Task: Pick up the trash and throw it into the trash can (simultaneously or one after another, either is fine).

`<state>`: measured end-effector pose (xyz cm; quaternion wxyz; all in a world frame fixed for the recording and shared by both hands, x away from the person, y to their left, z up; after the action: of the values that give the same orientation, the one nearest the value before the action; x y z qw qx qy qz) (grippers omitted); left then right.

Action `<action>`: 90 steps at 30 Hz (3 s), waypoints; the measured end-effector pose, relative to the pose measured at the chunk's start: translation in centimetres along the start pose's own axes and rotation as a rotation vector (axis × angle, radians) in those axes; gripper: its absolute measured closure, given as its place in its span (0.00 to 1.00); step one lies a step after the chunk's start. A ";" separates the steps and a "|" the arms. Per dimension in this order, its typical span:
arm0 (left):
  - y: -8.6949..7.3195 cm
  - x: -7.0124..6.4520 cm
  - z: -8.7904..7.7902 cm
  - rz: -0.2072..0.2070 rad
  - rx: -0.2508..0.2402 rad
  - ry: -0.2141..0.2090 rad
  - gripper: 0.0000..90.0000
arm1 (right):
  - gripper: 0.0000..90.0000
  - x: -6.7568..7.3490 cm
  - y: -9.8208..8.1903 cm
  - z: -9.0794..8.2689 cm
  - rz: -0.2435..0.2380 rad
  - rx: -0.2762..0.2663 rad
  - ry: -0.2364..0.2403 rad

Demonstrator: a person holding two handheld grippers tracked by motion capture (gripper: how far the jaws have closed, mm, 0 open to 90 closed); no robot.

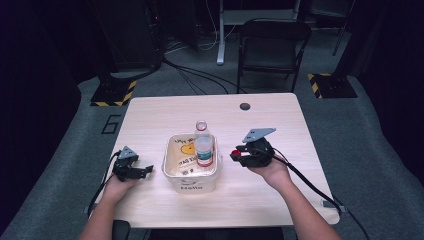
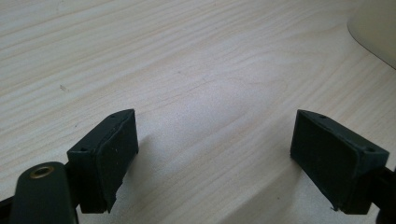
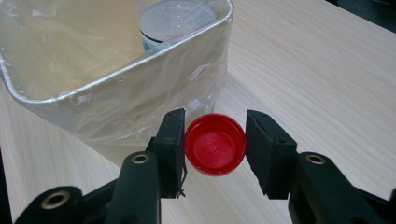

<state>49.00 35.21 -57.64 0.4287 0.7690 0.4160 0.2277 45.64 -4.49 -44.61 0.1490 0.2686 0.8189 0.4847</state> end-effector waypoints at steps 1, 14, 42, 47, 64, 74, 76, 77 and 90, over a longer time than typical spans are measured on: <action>0.0 0.0 0.0 0.000 0.000 0.000 0.17 | 0.65 0.0 0.2 -0.1 -0.008 -0.005 0.005; 0.0 0.0 0.0 0.000 0.000 0.000 0.17 | 0.65 2.4 4.5 -1.3 -0.028 -0.057 0.075; 0.0 0.0 0.0 0.001 -0.002 0.000 0.17 | 0.64 7.0 7.7 1.2 -0.117 -0.036 0.214; 0.0 0.0 0.0 0.001 -0.002 0.000 0.17 | 0.64 7.5 7.1 2.2 -0.124 -0.032 0.221; 0.0 0.0 0.0 -0.001 -0.002 -0.001 0.17 | 0.64 7.9 4.9 5.7 -0.085 -0.007 0.204; 0.0 0.0 0.0 0.001 -0.002 -0.002 0.17 | 0.64 8.3 4.3 6.5 -0.095 -0.011 0.190; 0.0 0.0 -0.1 0.001 0.006 -0.008 0.16 | 0.64 8.4 4.1 6.6 -0.105 -0.006 0.191; 0.0 0.1 -0.1 0.005 0.007 -0.007 0.17 | 0.64 8.4 4.1 6.7 -0.105 -0.004 0.191; 0.0 0.0 0.0 0.001 -0.001 -0.005 0.17 | 0.58 8.5 4.3 6.4 -0.105 -0.024 0.197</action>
<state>49.05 35.23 -57.63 0.4299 0.7696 0.4144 0.2261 43.24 6.72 -43.85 0.0961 0.1743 0.8368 0.5100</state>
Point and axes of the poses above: each handheld gripper's, and its own axes: z roughly forward along the jaws, y roughly out of its top, x roughly to its left, the point moved 7 cm from there along z, roughly forward along the jaws, and after that the axes turned 10 degrees about -x, right-handed, at the moved point
